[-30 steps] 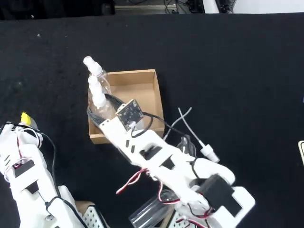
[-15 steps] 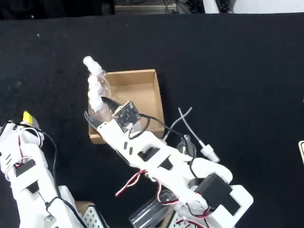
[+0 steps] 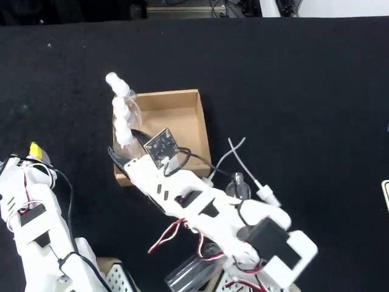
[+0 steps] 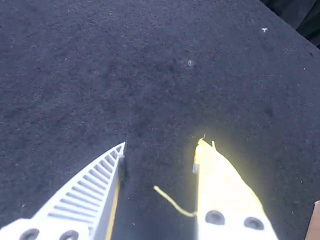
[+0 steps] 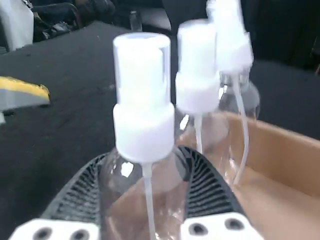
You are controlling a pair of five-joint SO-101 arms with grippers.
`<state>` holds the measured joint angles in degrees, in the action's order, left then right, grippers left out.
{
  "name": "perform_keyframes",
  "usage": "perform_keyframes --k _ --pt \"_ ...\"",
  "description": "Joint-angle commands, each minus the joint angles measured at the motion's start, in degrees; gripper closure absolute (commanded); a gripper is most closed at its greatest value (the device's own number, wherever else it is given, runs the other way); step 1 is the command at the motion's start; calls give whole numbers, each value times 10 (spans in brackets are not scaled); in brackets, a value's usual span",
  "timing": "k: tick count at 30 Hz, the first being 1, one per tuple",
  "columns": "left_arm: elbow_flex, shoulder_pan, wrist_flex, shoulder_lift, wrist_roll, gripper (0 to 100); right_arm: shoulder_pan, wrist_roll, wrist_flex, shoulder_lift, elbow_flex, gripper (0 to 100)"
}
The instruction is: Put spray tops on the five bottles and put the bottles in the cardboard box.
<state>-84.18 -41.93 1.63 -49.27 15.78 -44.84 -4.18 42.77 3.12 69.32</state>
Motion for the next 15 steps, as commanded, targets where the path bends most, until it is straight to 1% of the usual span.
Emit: perform_keyframes --k 1,5,15 --pt "12 2 -12 -10 0 805 -11 -13 16 -10 -34 987" --pt "12 2 -12 -10 0 805 -12 -12 47 -15 -29 987" --pt "12 2 -12 -10 0 805 -12 -12 47 -15 -28 986"
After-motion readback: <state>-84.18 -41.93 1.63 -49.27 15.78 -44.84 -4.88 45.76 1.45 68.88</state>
